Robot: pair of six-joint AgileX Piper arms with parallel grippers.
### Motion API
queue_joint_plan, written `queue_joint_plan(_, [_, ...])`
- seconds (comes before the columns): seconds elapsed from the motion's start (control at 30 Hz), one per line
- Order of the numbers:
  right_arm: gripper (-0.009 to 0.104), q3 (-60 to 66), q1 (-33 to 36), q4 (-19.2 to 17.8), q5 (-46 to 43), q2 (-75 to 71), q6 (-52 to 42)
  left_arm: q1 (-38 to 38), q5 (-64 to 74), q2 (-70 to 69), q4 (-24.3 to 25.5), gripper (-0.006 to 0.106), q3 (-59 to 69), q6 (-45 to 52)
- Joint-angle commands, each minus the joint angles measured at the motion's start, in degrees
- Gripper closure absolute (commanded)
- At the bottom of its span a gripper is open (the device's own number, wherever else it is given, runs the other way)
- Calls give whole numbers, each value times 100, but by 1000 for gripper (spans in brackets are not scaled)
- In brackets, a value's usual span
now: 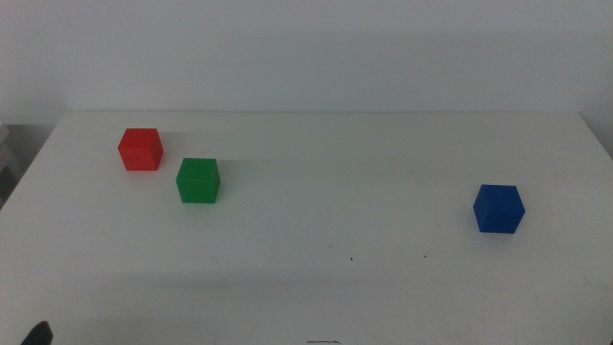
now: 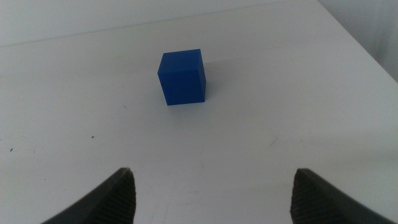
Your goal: Stack red cubes first, then green, then blue cubes in a specific spot.
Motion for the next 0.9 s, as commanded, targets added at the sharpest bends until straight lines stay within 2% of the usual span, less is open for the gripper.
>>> queue_joint_plan(0.0, [32, -49, -43, -75, -273, -82, -65, 69, -435, -155, -57, 7, -4, -77])
queue_joint_plan(0.3, [32, -49, -43, -75, -273, -82, -65, 386, -267, -150, 50, 7, -4, -77])
queue_joint_plan(0.47, [32, -49, -43, -75, -273, -82, -65, 380, -356, -47, -89, 7, -145, -77])
queue_joint_plan(0.67, [32, -49, -43, -75, -273, -82, -65, 376, -36, 769, -150, 7, -1043, -77])
queue_joint_plan(0.87, [32, -49, -43, -75, -273, -82, -65, 376, 1497, 1693, -102, 7, -2384, -77])
